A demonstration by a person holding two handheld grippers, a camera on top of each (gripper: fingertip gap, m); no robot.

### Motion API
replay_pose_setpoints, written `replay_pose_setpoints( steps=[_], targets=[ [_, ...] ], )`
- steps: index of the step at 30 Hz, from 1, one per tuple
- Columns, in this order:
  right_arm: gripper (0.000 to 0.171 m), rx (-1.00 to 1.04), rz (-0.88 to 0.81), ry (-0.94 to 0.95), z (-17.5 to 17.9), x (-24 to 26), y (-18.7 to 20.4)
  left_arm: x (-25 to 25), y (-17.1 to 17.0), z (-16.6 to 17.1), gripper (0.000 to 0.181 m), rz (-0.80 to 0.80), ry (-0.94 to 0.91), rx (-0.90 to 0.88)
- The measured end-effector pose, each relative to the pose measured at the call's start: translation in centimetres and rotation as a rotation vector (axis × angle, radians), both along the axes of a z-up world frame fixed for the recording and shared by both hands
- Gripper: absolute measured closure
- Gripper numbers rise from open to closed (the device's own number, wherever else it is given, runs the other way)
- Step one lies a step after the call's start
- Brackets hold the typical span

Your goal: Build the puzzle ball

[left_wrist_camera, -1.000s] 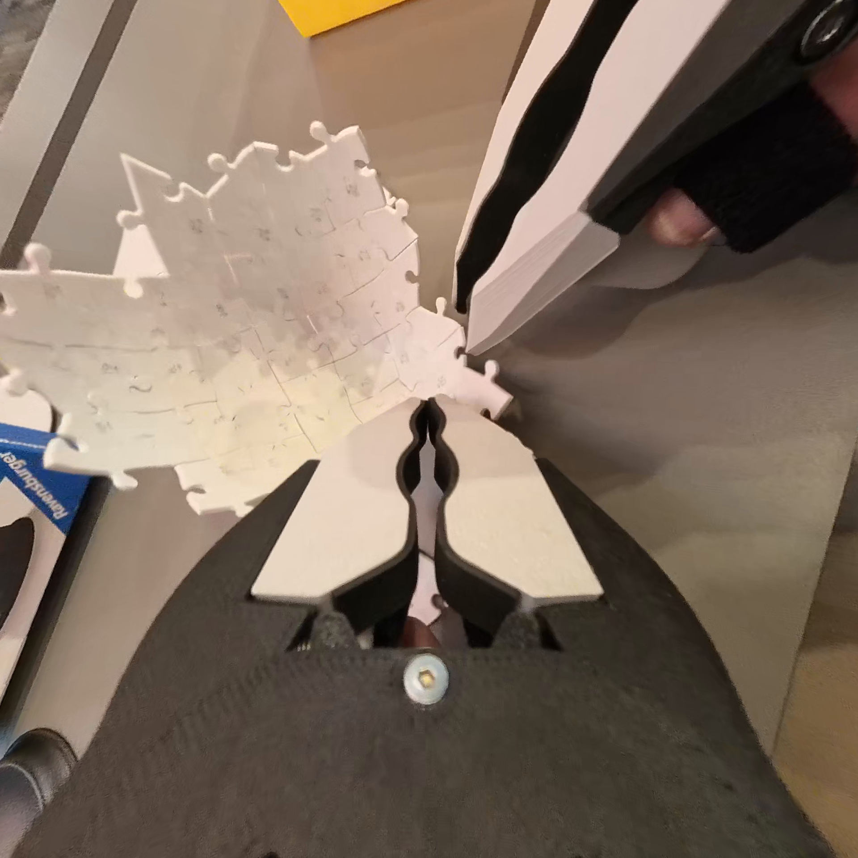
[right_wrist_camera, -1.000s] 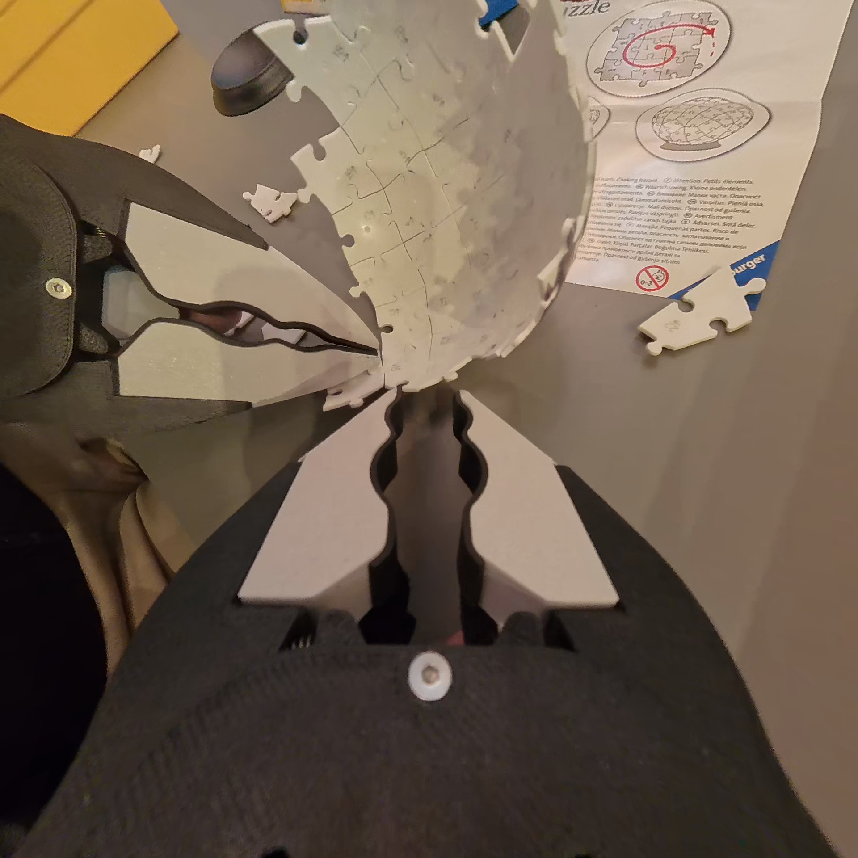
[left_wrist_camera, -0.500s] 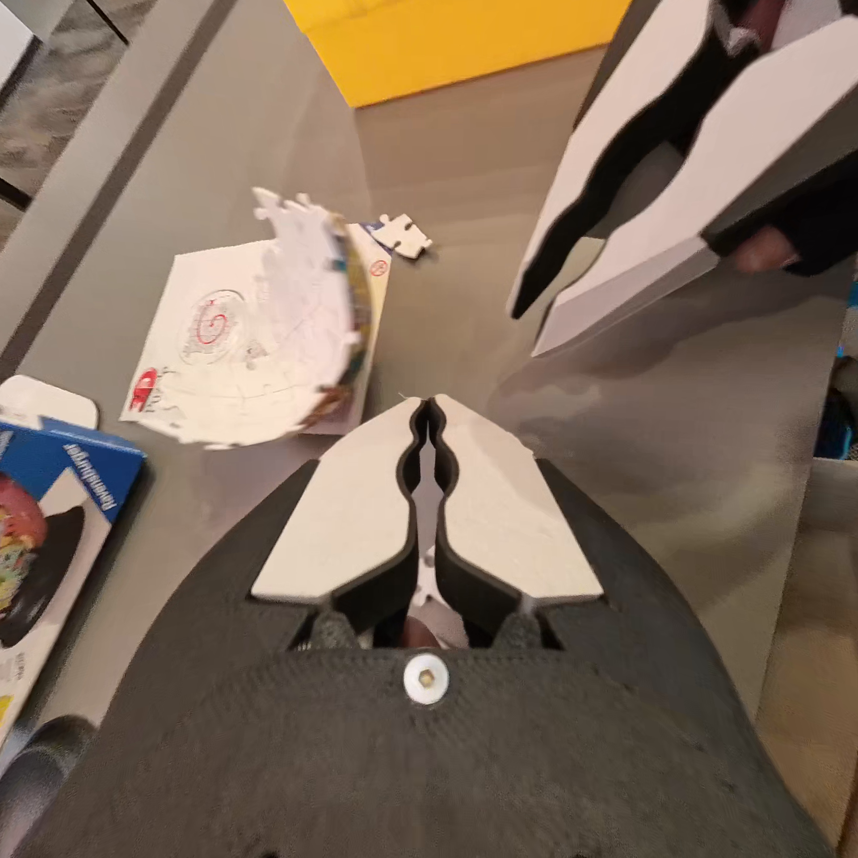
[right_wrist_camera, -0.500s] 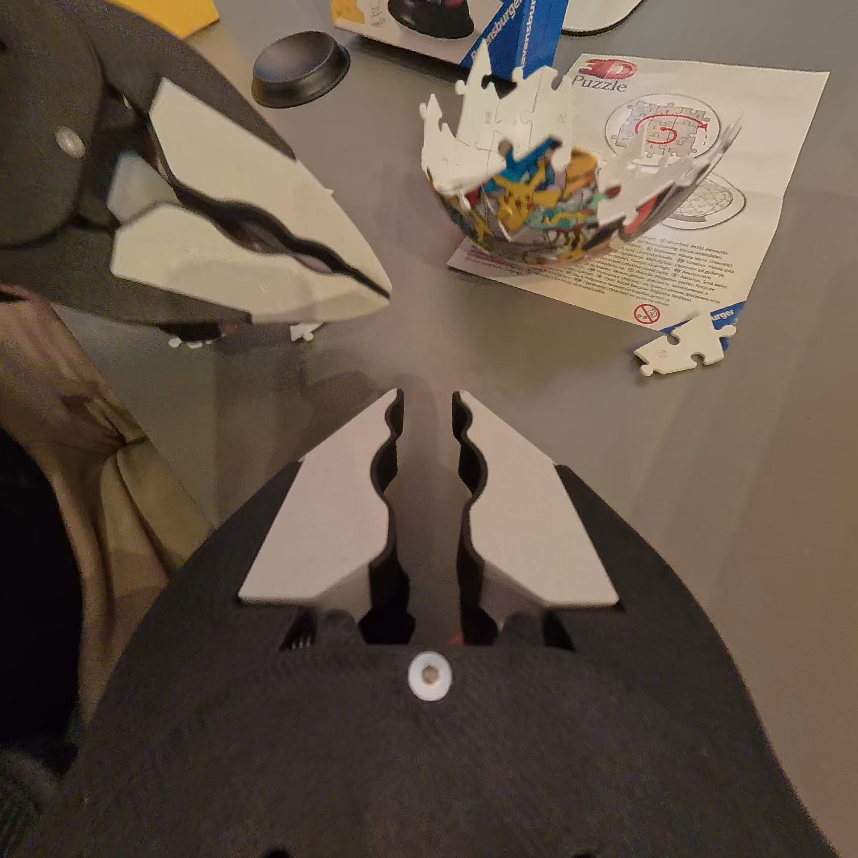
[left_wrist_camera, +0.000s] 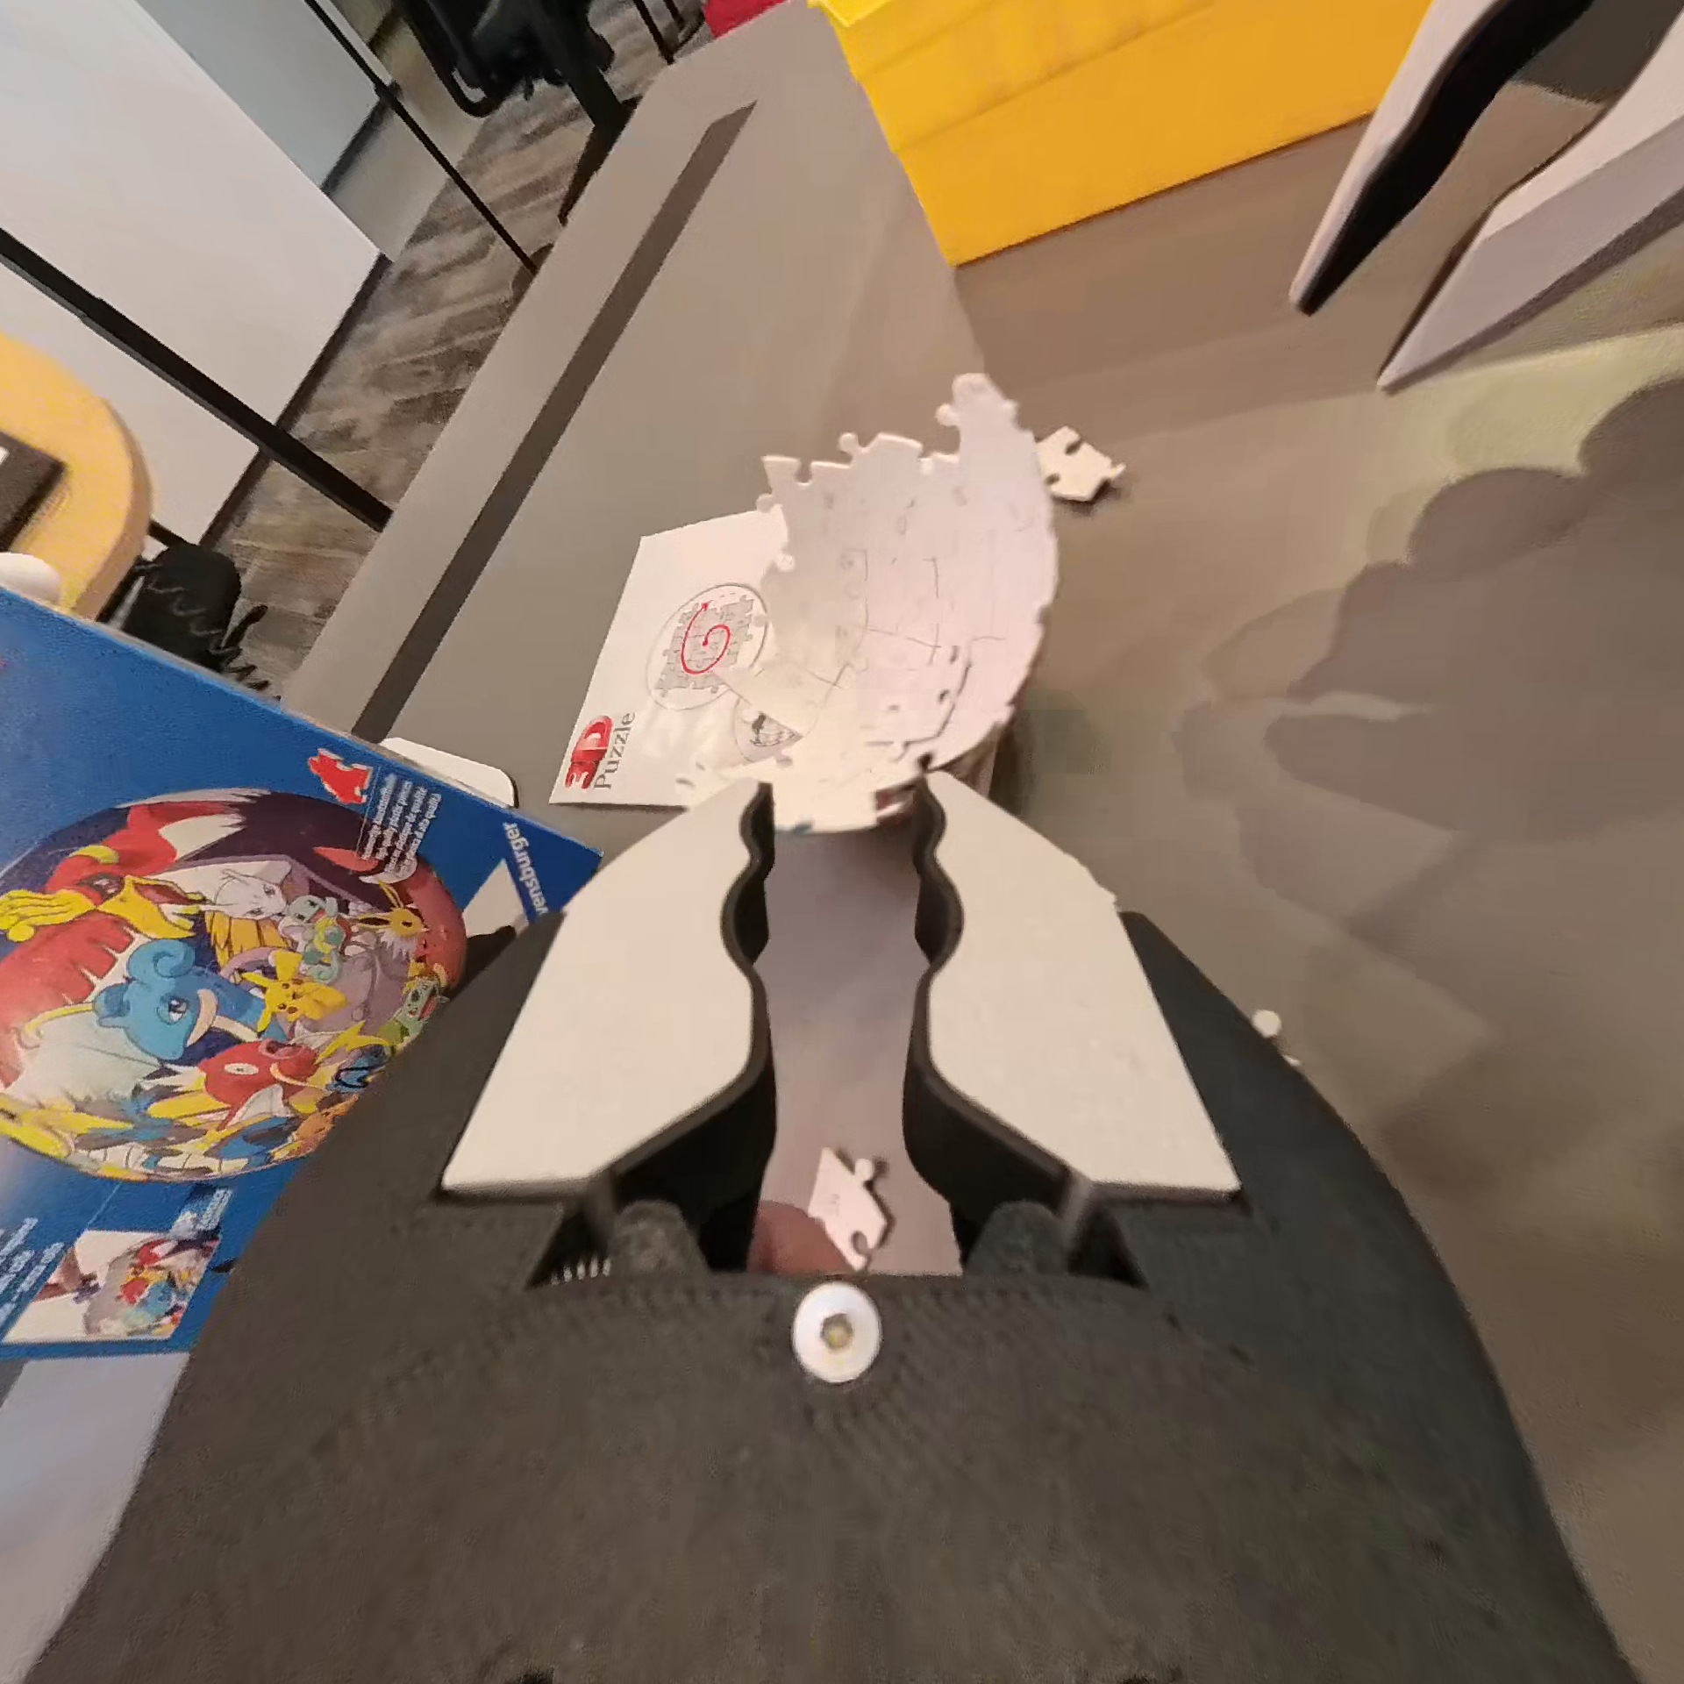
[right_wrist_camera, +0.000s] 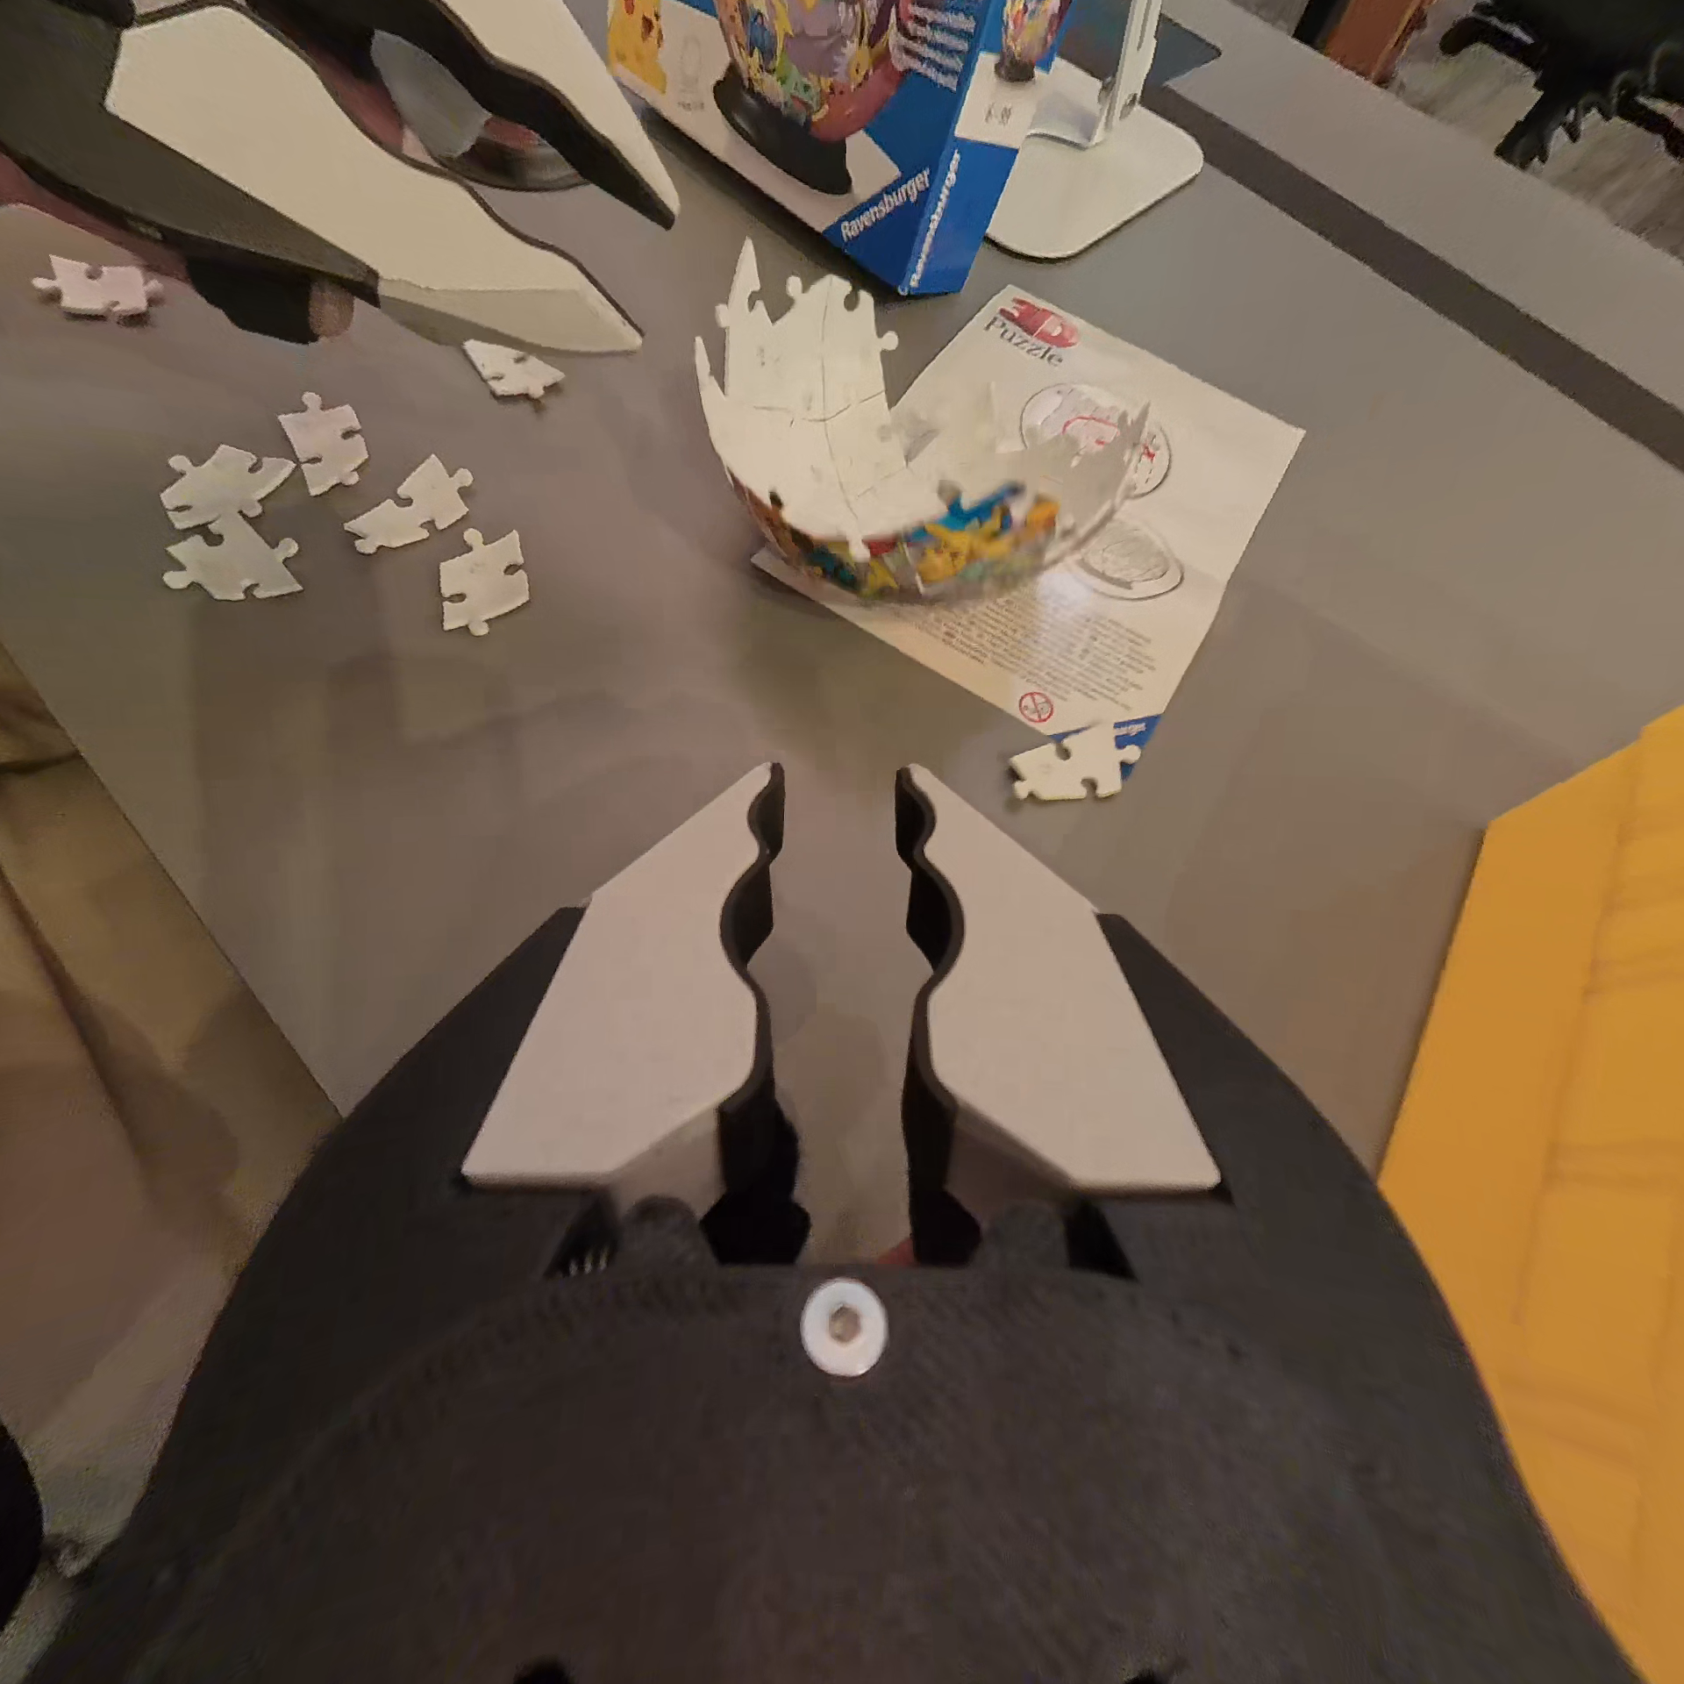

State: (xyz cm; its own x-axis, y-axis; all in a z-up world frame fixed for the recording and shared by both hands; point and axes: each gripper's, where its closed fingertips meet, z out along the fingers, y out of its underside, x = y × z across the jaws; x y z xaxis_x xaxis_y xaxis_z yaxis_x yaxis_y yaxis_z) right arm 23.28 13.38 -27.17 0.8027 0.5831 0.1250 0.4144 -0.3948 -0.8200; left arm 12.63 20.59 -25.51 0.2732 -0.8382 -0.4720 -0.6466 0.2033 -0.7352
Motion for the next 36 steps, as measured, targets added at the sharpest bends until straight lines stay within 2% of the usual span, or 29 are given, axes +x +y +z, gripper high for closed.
replay_pose_setpoints(
  steps=[4,8,11,14,18,22,27,30,36],
  targets=[
    [0.148,0.064,0.055,-0.060,1.9,0.0,0.7,-0.5,0.8,0.0,0.146,-0.022,0.022,0.019],
    [0.149,0.099,0.100,-0.123,3.9,-0.8,2.4,-0.4,1.6,1.0,0.148,-0.022,-0.027,0.029],
    [0.151,0.073,0.149,-0.179,4.2,-2.2,4.0,-0.2,1.6,0.8,0.145,-0.040,-0.049,-0.056],
    [0.150,-0.011,0.197,-0.275,3.3,-3.1,5.6,0.0,1.1,0.6,0.144,-0.070,-0.075,-0.072],
    [0.149,-0.080,0.239,-0.287,2.9,-4.5,7.5,-0.4,1.4,0.0,0.142,-0.068,-0.083,-0.096],
    [0.151,-0.231,0.271,-0.377,0.9,-4.3,8.0,-0.6,1.3,-0.4,0.142,-0.120,-0.087,-0.106],
    [0.147,-0.326,0.296,-0.478,-1.7,-5.1,9.0,-0.3,1.0,-1.2,0.140,-0.185,-0.112,-0.205],
    [0.146,-0.387,0.296,-0.560,-3.5,-4.8,9.3,-0.2,0.7,-1.9,0.140,-0.212,-0.109,-0.204],
    [0.140,-0.540,0.311,-0.578,-5.7,-4.7,8.4,0.1,0.5,-2.7,0.140,-0.229,-0.131,-0.218]
  ],
)
